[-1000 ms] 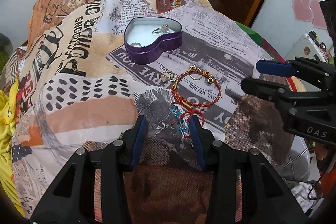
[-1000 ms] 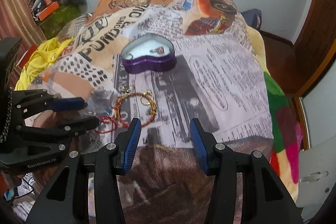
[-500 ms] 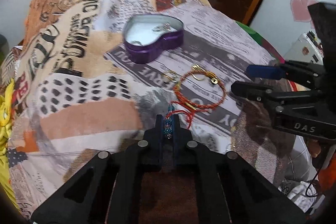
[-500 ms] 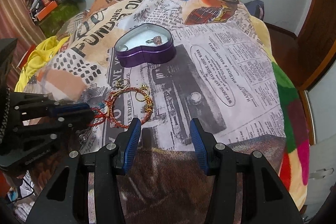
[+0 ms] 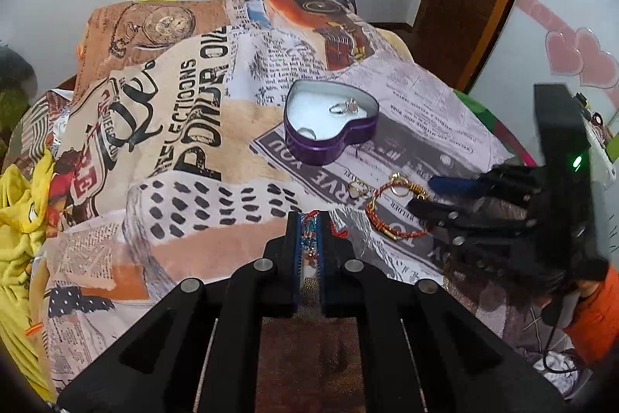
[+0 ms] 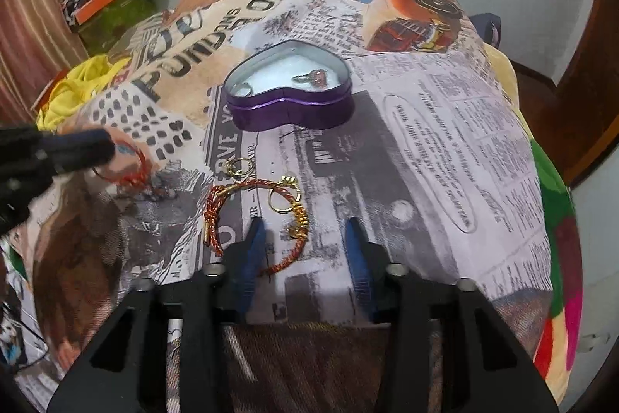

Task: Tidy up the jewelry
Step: 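Grasp the blue beaded strand with the left tool while the right tool grasps the gold-red bracelet, then lower the strand into the tin with the left tool while the right tool releases the bracelet inside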

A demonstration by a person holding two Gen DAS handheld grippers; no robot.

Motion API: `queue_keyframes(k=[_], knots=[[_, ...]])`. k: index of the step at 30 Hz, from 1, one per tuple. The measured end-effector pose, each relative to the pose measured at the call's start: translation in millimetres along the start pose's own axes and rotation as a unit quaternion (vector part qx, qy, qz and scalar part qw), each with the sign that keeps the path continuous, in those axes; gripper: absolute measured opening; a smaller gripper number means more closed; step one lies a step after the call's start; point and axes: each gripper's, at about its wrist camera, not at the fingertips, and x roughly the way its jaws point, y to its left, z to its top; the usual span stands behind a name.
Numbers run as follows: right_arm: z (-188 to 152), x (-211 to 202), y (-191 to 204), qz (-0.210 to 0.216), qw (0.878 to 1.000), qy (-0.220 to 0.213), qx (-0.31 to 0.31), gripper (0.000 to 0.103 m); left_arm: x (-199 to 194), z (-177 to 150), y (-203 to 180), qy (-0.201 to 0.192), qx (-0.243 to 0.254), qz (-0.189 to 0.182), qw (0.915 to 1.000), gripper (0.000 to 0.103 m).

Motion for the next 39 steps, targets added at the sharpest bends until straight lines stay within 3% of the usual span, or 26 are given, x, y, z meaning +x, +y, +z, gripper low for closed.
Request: queue_keyframes(k=[5,10,26,39], knots=[[-2.8,0.2,6.4,0.001,1.000,-0.007,-0.012,0.009,-3.9,4.0,-1.9,-0.009,-0.002,-0.002,1.0000,0.006],[0.1,-7.5,9.1,-0.001,1.000,-0.011,-0.016,0.009,-9.5,8.3,-1.9,-0.017,-0.010,-0.004,0.9998,0.006],[27.3,-61.9,-4.2,-0.013,0.996,-0.090,0.007,0.009,-52.7,34.3,-1.7,-0.075,-0.013,0.003,0.9971,0.006],[55.1,-77.2,-6.6,-0.013,0.991,-0.133,0.006,0.009,-53.4,60.0,-4.8,-0.097,-0.007,0.005,0.9953,0.006]])
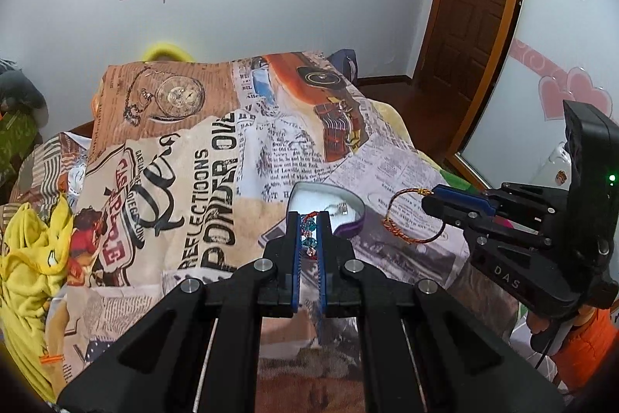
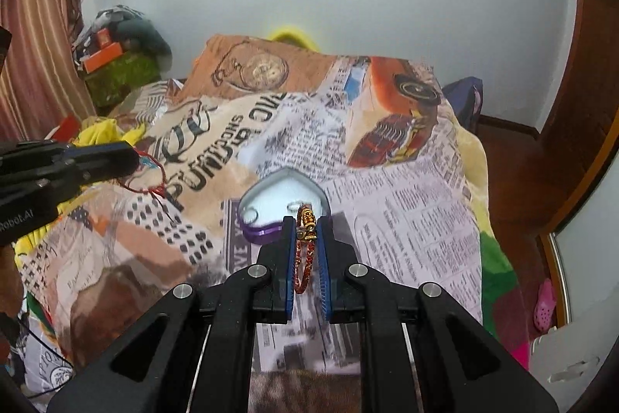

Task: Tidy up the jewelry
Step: 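Lower the strand into the tin with the left tool while the right tool releases the bracelet inside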

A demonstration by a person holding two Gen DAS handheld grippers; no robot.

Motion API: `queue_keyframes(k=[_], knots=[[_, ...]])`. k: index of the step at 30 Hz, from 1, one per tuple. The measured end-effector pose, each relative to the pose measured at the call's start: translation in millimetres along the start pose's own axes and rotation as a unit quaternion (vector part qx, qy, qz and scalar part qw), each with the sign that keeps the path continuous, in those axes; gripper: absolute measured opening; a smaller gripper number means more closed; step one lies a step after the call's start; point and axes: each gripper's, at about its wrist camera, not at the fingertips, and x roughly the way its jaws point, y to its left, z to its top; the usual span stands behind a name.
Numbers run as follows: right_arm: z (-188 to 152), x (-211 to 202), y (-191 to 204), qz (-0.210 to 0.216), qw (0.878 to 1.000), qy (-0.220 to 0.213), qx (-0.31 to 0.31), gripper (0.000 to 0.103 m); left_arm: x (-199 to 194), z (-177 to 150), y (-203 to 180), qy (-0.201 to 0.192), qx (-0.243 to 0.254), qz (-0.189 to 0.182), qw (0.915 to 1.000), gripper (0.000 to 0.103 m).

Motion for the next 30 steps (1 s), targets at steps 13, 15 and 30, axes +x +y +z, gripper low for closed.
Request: queue_keyframes(k=[13,15,30], knots=[[23.9,44.1,2.2,0.028,1.000,0.009,0.001,0.009,36.2,18.1,4.3,0.009,-0.002,-0.001,1.0000,0.006],[26.8,53.3,3.9,0.034,0.999,0.014,-0.001,0.009,43.2,19.6,8.1,0.013,-0.007,-0.002,0.9999,0.006],[18.3,115.2,-7.5,0.043,0.996,0.078,0.000,0.010,118.5,24.3,27.8,0.068,-0.049,-0.038,0.9957,0.006]])
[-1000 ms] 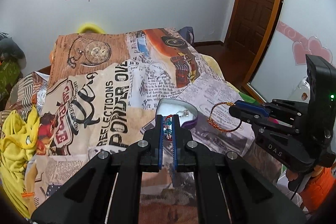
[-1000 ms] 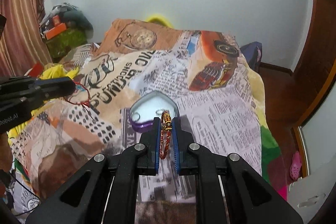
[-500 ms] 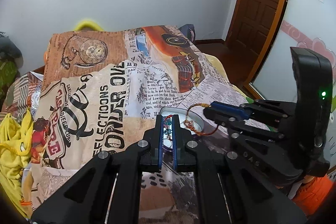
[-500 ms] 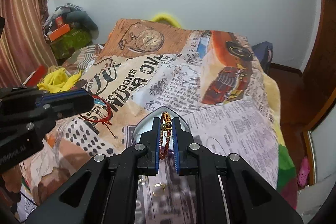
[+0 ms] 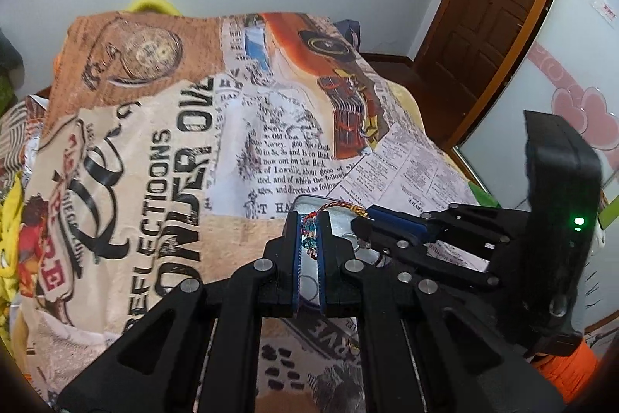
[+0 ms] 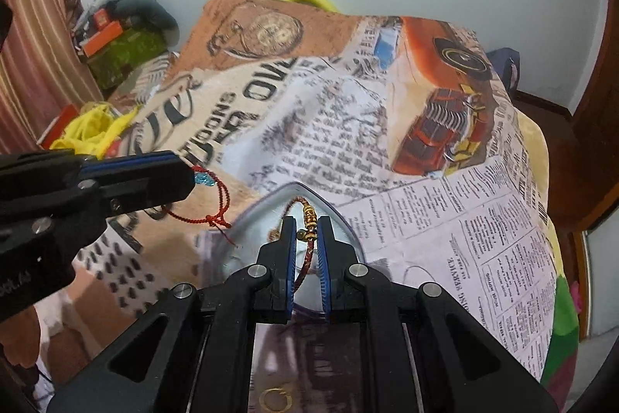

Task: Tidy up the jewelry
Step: 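Lower the strand into the tin with the left tool while the right tool releases the bracelet inside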

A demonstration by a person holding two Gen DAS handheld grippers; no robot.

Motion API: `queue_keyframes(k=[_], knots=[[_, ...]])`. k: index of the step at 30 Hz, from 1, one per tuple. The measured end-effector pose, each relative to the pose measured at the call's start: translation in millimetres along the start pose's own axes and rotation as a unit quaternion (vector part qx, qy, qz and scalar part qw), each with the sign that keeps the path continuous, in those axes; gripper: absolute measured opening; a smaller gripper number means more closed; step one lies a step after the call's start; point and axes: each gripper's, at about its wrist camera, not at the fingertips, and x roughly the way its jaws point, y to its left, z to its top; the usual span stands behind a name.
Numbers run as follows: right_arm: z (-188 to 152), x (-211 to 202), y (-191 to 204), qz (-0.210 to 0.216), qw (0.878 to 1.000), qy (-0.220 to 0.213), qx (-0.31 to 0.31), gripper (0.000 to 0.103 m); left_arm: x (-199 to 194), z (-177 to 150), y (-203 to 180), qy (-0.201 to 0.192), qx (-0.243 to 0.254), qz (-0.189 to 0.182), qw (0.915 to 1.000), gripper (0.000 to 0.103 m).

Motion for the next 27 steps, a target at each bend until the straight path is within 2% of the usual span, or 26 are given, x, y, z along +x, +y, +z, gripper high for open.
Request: queue_keyframes(k=[10,12,17,23,25,27], knots=[[-3.6,0.5,-3.1,-0.005,0.999,0.027,-0.016,0.010,27.9,-11.0,-6.9,0.038,0.011,-0.008,0.9992,0.006],[-4.6,2.1,-2.4,-0.009,0.999,0.034,-0.019,0.013,29.3,-12.5,-9.7,0.044,0.017,-0.009,0.9988,0.006],[-7.2,-1.8,-0.8,-0.017,0.999,0.035,-0.026,0.015,25.8,-13.7,-13.3,0.048,0.025,-0.005,0.9985,0.006],[-7.4,-16.5,-0.3,-0.017,0.999,0.027,-0.021,0.015,6.3,-12.5,-14.7,0.035,0.026,0.003,0.9990,0.006],[-7.5,-22.3,0.4,-0.017,0.999,0.026,-0.020,0.019,-2.5,-12.1,-16.2,0.030,0.027,0.005,0.9992,0.006],[-7.3,-31.5,0.9,-0.016,1.000,0.021,-0.015,0.035,-12.3,-12.8,-17.4,0.024,0.028,0.011,0.9993,0.007]])
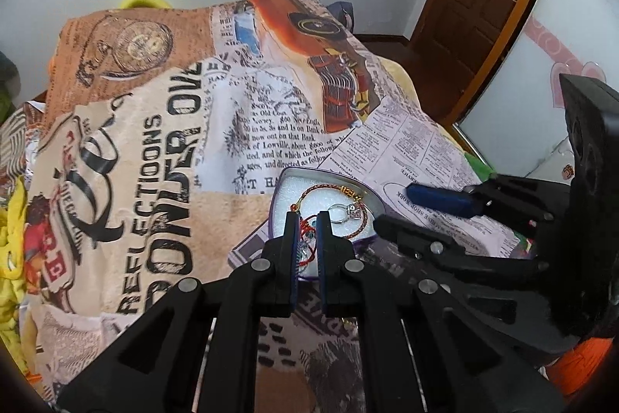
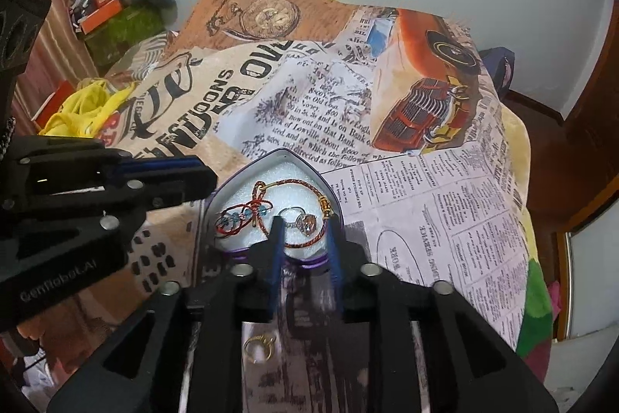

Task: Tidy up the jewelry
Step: 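Lower the strand into the tin with the left tool while the right tool releases the bracelet inside, then grasp a small silver earring with the left tool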

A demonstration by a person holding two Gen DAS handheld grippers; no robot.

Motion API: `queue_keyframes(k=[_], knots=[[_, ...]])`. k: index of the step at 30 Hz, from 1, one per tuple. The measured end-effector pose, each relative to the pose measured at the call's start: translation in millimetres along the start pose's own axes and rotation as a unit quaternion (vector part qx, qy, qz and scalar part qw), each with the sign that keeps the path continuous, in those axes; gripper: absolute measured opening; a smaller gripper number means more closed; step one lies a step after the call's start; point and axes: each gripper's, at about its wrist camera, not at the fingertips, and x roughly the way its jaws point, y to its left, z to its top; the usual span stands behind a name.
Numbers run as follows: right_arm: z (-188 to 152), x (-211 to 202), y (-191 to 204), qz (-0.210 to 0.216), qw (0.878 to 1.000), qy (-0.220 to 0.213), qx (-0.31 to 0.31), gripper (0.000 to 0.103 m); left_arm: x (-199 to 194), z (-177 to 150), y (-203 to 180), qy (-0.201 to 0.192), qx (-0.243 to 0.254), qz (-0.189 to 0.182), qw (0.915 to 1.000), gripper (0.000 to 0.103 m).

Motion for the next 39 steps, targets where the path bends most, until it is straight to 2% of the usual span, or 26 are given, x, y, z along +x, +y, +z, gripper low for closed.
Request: queue_keyframes(k=[2,4,6,8,16,18,27,33,39], knots=[[-0.4,-11.2,0.7,-0.001,1.000,-0.013,0.004,0.041,-11.9,-2.3,-0.8,-0.010,-0.001,0.008,0.9999,0.010],[-0.9,-21.2,2.6,-0.003,1.000,-0.020,0.005,0.041,-24.7,-5.2,-1.7,-0.020,-0.004,0.013,0.9997,0.016],[-2.5,-33.5,4.1,-0.004,1.000,-0.029,0.006,0.041,-40.2,-9.2,-2.9,-0.032,-0.006,0.013,0.9994,0.028],[-4.1,-42.5,5.7,-0.005,0.999,-0.037,0.007,0.041,-55.5,-13.2,-5.0,-0.044,-0.008,0.012,0.9989,0.032],[-21.2,-80.4,14.5,-0.014,0.998,-0.063,0.005,0.041,-99.8,-34.1,-18.0,-0.067,0.011,0.018,0.9975,0.034],[-26.7,-84.7,17.7,-0.015,0.998,-0.064,0.003,0.041,-103.8,-40.5,-19.0,-0.067,0.016,0.021,0.9974,0.038],[-58.3,-84.5,28.1,-0.026,0.999,-0.041,-0.011,0.041,-92.0,-80.0,-21.7,-0.023,0.016,0.013,0.9995,0.039],[-78.5,-73.5,21.9,-0.016,1.000,-0.014,0.016,0.041,-64.7,-108.3,-30.3,0.024,0.011,-0.001,0.9997,0.039],[-96.6,-65.7,13.3,-0.009,0.999,0.004,0.049,0.041,-44.0,-129.9,-45.8,0.043,0.015,-0.011,0.9989,0.039]])
